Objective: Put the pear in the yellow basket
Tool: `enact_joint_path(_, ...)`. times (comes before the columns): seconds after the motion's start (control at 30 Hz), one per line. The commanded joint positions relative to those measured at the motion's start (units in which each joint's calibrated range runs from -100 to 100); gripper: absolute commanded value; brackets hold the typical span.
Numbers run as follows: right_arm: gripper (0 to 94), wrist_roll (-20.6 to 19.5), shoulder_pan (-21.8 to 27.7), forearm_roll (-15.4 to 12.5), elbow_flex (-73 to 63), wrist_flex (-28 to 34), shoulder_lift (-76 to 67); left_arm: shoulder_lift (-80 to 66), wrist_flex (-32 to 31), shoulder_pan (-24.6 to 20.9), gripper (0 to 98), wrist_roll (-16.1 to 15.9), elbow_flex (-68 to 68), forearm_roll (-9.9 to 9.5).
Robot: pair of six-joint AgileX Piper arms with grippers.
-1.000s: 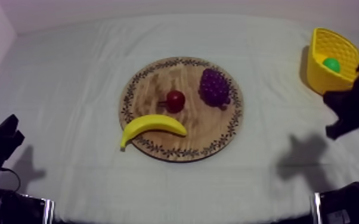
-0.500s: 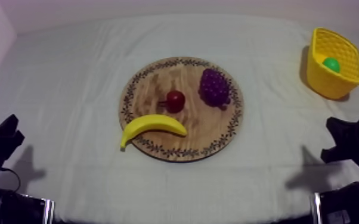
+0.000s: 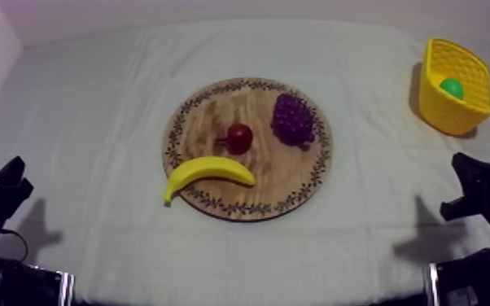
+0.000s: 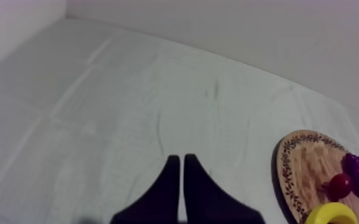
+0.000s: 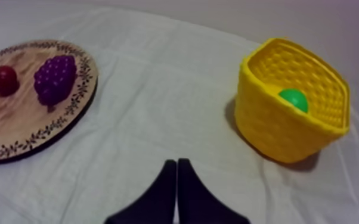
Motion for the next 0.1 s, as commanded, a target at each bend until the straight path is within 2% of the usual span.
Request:
enact_joint_path(0.0, 0.4, 0.58, -0.01, 0.03, 0.04, 0.20, -0.10, -0.02, 0.01, 0.00, 0.1, 0.01, -0.05, -0.01)
enact_joint_path(0.07, 0.4, 0.58, -0.04, 0.04, 0.05, 0.23, -0.13, -0.02, 0.01, 0.00, 0.1, 0.01, -0.05, -0.01)
